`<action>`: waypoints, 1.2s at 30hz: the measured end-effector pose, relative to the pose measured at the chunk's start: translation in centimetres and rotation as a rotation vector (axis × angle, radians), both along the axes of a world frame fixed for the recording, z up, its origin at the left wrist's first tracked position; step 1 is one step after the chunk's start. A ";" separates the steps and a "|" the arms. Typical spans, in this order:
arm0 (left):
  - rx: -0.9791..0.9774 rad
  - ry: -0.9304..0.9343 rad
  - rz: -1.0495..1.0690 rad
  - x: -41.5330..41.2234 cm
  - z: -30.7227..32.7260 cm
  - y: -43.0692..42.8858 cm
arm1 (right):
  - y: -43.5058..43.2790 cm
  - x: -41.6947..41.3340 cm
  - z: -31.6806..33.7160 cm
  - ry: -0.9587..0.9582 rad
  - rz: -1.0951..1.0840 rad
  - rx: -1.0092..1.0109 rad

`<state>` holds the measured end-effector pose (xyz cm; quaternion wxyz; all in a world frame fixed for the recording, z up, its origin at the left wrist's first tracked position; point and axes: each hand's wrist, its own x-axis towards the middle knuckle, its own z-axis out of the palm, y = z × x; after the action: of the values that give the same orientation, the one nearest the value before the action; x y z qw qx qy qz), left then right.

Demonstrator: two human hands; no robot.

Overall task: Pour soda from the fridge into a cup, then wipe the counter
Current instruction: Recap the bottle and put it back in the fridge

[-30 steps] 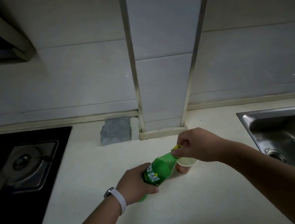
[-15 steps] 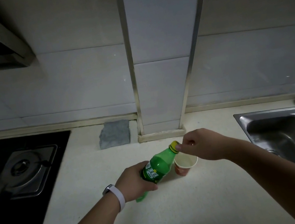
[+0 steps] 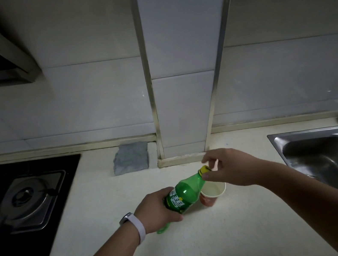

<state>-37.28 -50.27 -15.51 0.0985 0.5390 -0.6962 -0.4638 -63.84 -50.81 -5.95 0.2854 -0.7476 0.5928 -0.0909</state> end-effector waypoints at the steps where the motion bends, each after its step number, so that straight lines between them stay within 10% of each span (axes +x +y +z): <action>1: 0.000 -0.004 0.002 -0.1 -0.1 0.1 | 0.0 -0.2 0.2 -0.029 0.021 0.009; 24: -0.116 0.004 0.009 -2.2 -0.2 0.4 | -0.5 0.6 -1.5 0.321 -0.080 -0.050; 30: -0.073 0.020 -0.046 -1.7 0.2 -0.2 | 0.3 -0.6 -1.5 -0.038 -0.055 -0.033; 36: -0.066 0.074 -0.024 -1.2 0.7 -0.1 | 0.6 0.1 -0.4 0.032 0.026 -0.094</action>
<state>-38.53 -50.38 -14.85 0.1364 0.5097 -0.7133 -0.4613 -63.70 -50.19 -6.37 0.2415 -0.7692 0.5825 -0.1031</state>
